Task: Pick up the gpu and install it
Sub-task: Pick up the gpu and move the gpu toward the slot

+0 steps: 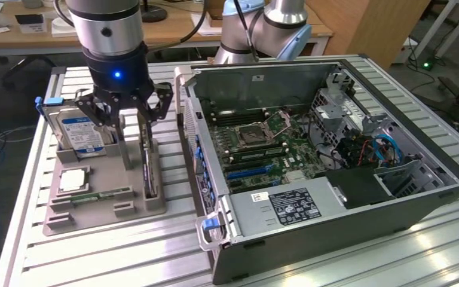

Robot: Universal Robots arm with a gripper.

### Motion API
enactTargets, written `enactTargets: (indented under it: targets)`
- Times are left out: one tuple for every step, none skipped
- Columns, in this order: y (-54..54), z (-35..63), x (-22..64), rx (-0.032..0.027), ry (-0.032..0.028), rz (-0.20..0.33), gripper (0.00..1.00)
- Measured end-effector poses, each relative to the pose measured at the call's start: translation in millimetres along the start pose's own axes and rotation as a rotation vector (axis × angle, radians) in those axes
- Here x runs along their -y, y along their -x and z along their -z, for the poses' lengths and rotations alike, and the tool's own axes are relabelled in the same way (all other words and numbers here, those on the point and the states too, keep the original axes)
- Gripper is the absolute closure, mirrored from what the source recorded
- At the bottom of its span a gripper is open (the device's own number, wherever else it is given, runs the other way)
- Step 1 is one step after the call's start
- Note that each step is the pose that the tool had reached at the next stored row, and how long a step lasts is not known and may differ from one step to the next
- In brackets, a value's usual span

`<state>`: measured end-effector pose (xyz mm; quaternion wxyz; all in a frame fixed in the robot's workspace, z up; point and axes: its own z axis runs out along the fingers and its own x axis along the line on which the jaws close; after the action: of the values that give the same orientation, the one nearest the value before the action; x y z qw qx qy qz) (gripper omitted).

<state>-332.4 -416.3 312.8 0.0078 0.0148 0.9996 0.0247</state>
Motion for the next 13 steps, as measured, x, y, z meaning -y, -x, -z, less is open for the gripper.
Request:
enactTargets:
  targets:
    - [0.0, -0.5, 0.0, 0.0000, 0.0000, 0.000, 0.47]
    - [0.0, -1.1, 0.0, 0.0000, 0.0000, 0.000, 0.47]
    - [0.0, -1.7, 0.1, 0.0001, 0.0001, 0.000, 0.47]
    - [0.0, -2.2, 0.1, 0.0000, 0.0000, 0.000, 0.47]
    - [0.0, -2.9, 0.1, 0.0000, 0.0001, 0.000, 0.47]
    - [0.0, -3.5, 0.2, 0.0000, 0.0001, 0.000, 0.47]
    - [0.0, -4.0, 0.2, 0.0000, 0.0000, 0.000, 0.47]
    - [0.0, -4.7, 0.2, 0.0001, 0.0000, 0.000, 0.47]
    - [-0.1, -5.3, 0.3, 0.0000, 0.0000, 0.000, 0.47]
    - [0.0, -6.0, 0.3, 0.0000, 0.0001, 0.000, 0.47]
    - [-0.1, -6.6, 0.3, 0.0000, 0.0001, 0.000, 0.47]
    - [-0.1, -7.3, 0.4, 0.0001, 0.0001, 0.000, 0.47]
    - [-0.1, -7.9, 0.4, 0.0001, 0.0000, 0.000, 0.47]
